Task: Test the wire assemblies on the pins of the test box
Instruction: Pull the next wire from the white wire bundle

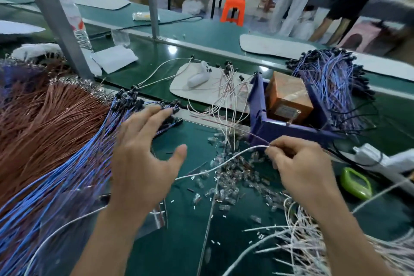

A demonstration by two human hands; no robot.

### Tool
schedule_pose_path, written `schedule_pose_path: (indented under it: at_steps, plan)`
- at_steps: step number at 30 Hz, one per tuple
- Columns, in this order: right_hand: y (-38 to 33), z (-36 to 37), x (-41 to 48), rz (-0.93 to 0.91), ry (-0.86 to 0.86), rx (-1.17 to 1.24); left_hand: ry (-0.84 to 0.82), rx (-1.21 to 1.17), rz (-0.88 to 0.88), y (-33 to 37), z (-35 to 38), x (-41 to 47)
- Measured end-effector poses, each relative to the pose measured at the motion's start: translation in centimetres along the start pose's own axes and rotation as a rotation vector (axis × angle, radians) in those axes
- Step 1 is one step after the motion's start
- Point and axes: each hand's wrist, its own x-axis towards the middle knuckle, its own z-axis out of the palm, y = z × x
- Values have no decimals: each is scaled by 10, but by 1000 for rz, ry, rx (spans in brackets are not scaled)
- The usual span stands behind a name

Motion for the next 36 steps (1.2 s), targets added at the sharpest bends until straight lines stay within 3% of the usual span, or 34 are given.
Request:
schedule_pose_path:
  at_steps: [4,6,8,12,14,17,20,25,30,36]
  plan:
    - [11,2,-11,27,-28,52,-220,-56,297,59,40,-12]
    - [14,0,-13,21,-39,79,-334,-16,344,74,60,-16]
    - [19,-6,-13,20,-42,89,-435,-86,251,77,72,-15]
    - [35,-17,-15,76,-52,95,-635,-443,-177,64,76,-8]
    - [43,-18,-17,113,-36,95,-675,-460,-239,55,75,1]
    - [51,-18,-20,135,-35,-5,-673,-464,-296,44,72,11]
    - [53,-16,-19,131,-189,-202,-646,-471,-292,49,71,13]
    - [25,-12,-9,24,-363,150,-637,-532,-100,77,77,1]
    - [22,-17,3,-24,-243,96,-572,-530,-162,65,75,6]
    - [23,-9,2,50,-227,150,-594,-518,-186,48,74,6]
